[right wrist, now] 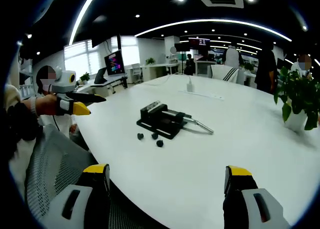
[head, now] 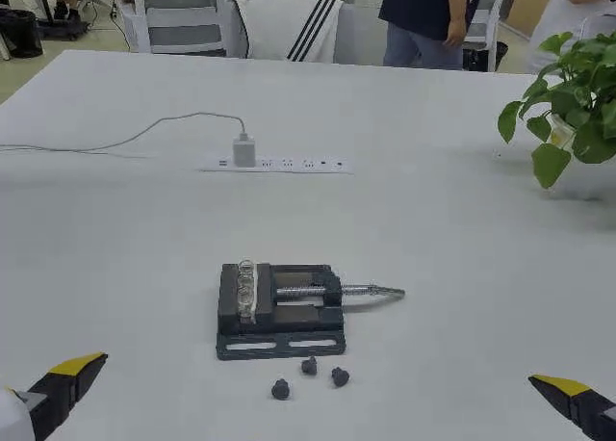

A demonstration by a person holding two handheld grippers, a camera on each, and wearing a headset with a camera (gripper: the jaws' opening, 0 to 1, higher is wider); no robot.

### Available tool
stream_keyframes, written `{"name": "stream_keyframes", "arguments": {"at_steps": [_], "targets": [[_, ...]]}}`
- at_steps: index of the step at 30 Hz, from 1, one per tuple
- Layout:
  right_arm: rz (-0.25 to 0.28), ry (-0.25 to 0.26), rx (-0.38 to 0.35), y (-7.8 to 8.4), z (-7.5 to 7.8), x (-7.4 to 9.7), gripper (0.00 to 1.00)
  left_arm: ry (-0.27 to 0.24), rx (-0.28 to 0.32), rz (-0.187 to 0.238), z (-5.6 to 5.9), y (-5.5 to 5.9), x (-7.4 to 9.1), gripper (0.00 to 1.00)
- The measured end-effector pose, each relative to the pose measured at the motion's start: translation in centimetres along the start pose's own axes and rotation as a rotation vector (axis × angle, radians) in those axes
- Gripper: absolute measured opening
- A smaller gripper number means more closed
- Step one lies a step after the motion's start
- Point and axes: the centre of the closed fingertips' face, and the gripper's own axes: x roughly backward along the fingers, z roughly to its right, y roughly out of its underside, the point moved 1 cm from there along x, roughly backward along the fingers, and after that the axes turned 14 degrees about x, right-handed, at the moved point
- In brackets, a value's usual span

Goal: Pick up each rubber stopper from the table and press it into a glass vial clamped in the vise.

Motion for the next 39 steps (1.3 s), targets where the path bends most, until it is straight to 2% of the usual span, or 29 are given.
{"name": "stream_keyframes", "arguments": {"at_steps": [9, 18, 21, 28, 33, 36, 39], "targets": [[0.000, 0.006, 0.035, -1.0, 0.6, -1.5, 0.91, 0.000, -0.007, -0.011, 0.2, 0.7, -0.3, 0.99], [-0.006, 0.019, 0.043, -2.0, 1.2, -3.6, 0.85, -0.008, 0.000, 0.003, 0.0, 0.7, -0.1, 0.99], [-0.005, 0.048, 0.038, -2.8, 1.6, -4.6, 0.79, -0.015, 0.002, 0.009, -0.3, 0.7, -0.1, 0.99], [-0.013, 0.091, 0.007, -3.7, 2.0, -6.5, 0.75, -0.019, 0.006, 0.016, -0.5, 0.6, 0.0, 0.99], [-0.055, 0.066, 0.024, -3.6, 1.3, -8.3, 0.71, -0.018, 0.011, 0.023, -0.6, 0.5, -0.1, 0.99], [-0.089, 0.042, 0.052, -3.3, 0.6, -9.5, 0.65, -0.015, 0.014, 0.027, -0.5, 0.5, -0.2, 0.99], [-0.096, 0.022, 0.056, -3.3, 0.0, -10.7, 0.61, -0.014, 0.019, 0.029, -0.5, 0.4, -0.2, 0.99]]}}
